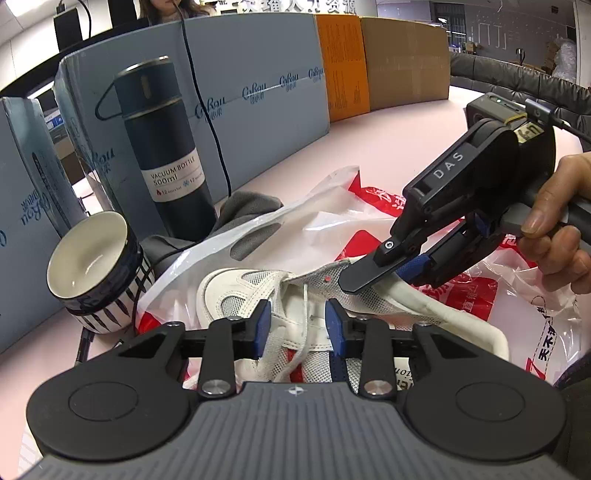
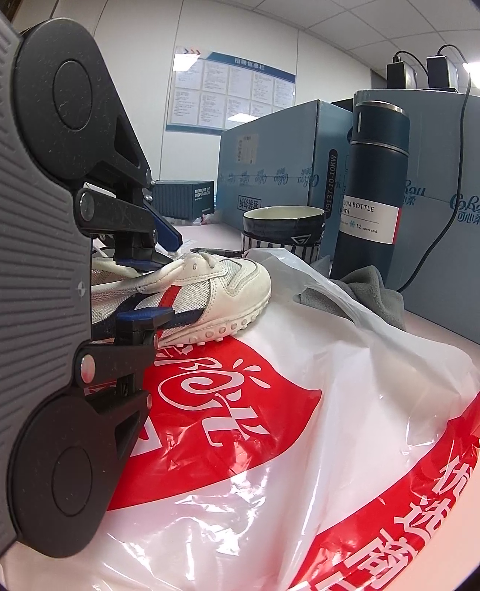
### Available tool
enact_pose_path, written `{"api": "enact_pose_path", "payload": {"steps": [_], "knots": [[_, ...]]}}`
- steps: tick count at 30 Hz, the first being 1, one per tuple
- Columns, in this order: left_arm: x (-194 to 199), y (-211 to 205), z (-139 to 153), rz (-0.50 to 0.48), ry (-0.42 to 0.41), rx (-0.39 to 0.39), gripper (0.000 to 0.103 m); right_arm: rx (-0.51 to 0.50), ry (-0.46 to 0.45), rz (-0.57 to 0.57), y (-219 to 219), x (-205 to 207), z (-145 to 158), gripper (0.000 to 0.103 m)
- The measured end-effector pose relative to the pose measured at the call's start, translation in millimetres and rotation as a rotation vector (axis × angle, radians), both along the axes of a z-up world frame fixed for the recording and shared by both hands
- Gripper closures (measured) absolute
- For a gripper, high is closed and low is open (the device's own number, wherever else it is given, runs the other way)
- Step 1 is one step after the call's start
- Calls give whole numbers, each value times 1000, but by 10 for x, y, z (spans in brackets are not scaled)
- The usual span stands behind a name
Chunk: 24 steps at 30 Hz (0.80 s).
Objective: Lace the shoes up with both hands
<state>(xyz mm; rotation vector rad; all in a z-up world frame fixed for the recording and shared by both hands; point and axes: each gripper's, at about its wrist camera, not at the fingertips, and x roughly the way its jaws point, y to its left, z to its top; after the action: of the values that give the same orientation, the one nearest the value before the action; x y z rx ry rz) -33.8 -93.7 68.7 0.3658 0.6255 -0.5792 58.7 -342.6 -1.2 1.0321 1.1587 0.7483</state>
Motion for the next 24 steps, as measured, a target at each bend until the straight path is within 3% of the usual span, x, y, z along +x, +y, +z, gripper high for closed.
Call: {"api": "enact_pose_path", "payload": {"steps": [2,4,24], "knots": [[12,-13,-7,0,2,3,93,1,1,0,7,7,2,83],[20,-26,-11,-1,5,5,100,2,2,0,11,14,5,83],[92,-123,-41,-4,5,19,101,7,6,1,47,56,19,82]]}}
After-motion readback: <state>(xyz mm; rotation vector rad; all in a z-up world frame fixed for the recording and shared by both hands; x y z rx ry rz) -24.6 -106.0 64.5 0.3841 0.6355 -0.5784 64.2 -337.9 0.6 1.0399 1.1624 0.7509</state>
